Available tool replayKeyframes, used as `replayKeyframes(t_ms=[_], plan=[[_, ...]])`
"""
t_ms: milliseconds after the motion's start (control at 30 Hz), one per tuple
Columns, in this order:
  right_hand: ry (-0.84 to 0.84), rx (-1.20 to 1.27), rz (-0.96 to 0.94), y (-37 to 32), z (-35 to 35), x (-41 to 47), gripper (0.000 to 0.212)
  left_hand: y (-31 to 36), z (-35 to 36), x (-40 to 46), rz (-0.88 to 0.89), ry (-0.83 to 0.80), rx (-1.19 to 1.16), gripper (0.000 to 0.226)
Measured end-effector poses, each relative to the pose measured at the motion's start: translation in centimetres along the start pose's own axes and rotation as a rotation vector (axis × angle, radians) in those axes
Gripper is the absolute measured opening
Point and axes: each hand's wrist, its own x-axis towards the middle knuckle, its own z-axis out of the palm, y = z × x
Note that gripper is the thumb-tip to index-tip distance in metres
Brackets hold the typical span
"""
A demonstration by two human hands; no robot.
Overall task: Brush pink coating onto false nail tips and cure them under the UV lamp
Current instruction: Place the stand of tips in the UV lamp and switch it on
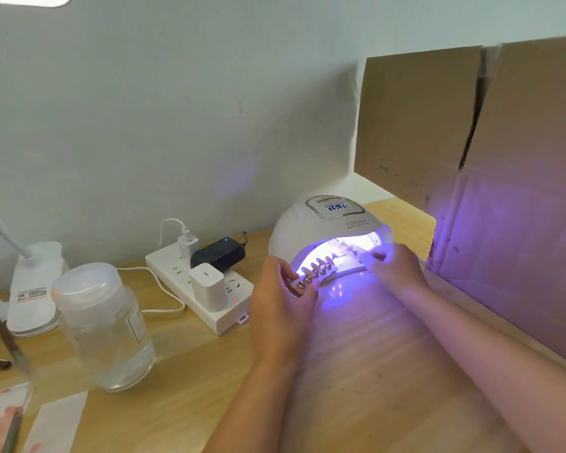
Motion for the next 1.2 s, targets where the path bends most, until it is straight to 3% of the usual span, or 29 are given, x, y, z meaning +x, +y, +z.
replayKeyframes(t_ms=[167,500,733,867,967,1067,1200], plan=[[-0.052,0.526,0.415,0.7,-3.3,-3.0,0.025,0.1,0.0,-0.2,-0.009,-0.008,0.068,0.035],[0.016,0.897,0.743,2.9,-8.5,-8.8,0.013,0.3,-0.1,-0.2,0.014,-0.047,0.129,0.030],[0.096,1.131,0.883,1.4,-6.8,-7.4,0.023,0.3,-0.3,-0.2,0.030,-0.056,0.164,0.031],[0.123,1.242,0.904,-0.2,-4.7,-4.8,0.013,0.2,-0.3,-0.1,0.025,-0.065,0.179,0.032],[0.250,1.348,0.940,-0.8,-3.7,-2.4,0.028,0.2,-0.3,-0.1,0.030,-0.064,0.200,0.032],[0.412,1.444,1.004,-1.3,-3.3,-0.5,0.023,0.2,-0.3,-0.1,0.037,-0.069,0.218,0.033],[0.380,1.329,0.994,-1.9,-2.9,0.7,0.013,0.0,-0.4,-0.1,0.043,-0.070,0.207,0.032]])
